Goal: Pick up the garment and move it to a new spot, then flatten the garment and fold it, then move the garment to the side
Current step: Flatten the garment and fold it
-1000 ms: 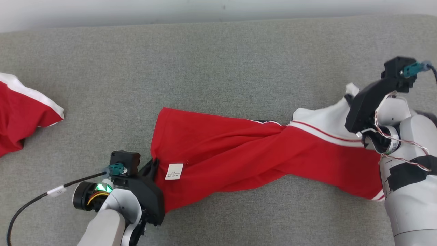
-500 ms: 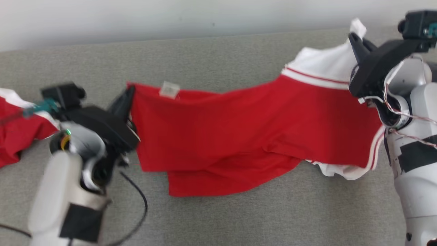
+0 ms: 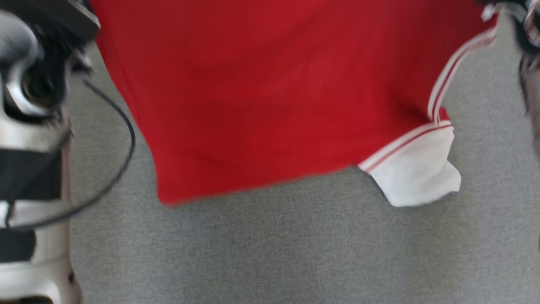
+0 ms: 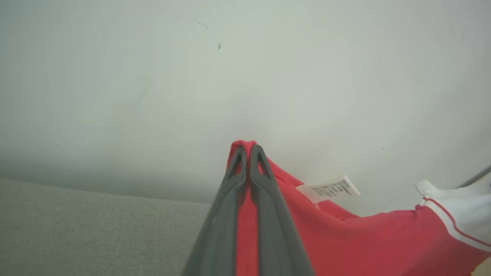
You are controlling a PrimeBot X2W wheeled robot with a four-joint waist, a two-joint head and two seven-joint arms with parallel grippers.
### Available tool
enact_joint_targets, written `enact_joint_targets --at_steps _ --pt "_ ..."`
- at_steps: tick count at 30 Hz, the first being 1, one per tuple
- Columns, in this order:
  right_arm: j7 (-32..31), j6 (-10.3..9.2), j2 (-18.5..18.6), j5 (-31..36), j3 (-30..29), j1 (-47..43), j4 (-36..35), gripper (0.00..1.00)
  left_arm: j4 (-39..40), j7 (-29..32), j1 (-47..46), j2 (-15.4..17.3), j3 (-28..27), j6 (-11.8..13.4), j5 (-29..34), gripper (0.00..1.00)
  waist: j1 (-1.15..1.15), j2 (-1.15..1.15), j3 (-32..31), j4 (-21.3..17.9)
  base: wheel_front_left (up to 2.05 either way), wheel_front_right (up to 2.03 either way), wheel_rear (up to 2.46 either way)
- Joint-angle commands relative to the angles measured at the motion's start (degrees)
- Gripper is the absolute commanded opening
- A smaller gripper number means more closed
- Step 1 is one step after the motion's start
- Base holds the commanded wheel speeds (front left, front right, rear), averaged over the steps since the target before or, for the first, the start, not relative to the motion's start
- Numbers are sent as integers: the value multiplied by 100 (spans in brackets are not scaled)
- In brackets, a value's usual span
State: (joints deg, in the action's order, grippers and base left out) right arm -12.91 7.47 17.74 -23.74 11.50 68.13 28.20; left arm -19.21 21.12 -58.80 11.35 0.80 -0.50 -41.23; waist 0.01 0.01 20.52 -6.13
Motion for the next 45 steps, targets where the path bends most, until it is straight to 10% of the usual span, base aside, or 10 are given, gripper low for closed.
enact_joint_targets --at_steps 1,24,45 --pt "287 5 27 70 32 413 78 0 -17 -192 -435 89 -1 37 187 0 -1 -1 692 -171 0 0 0" --pt "2751 3 270 1872 -490 3475 445 0 -822 -2516 -3183 393 -189 -424 627 0 -1 -1 1711 -139 0 0 0" --pt "2411 3 1056 734 379 -738 -843 0 -399 -2927 244 474 1125 -698 -691 0 -1 -1 736 19 0 0 0"
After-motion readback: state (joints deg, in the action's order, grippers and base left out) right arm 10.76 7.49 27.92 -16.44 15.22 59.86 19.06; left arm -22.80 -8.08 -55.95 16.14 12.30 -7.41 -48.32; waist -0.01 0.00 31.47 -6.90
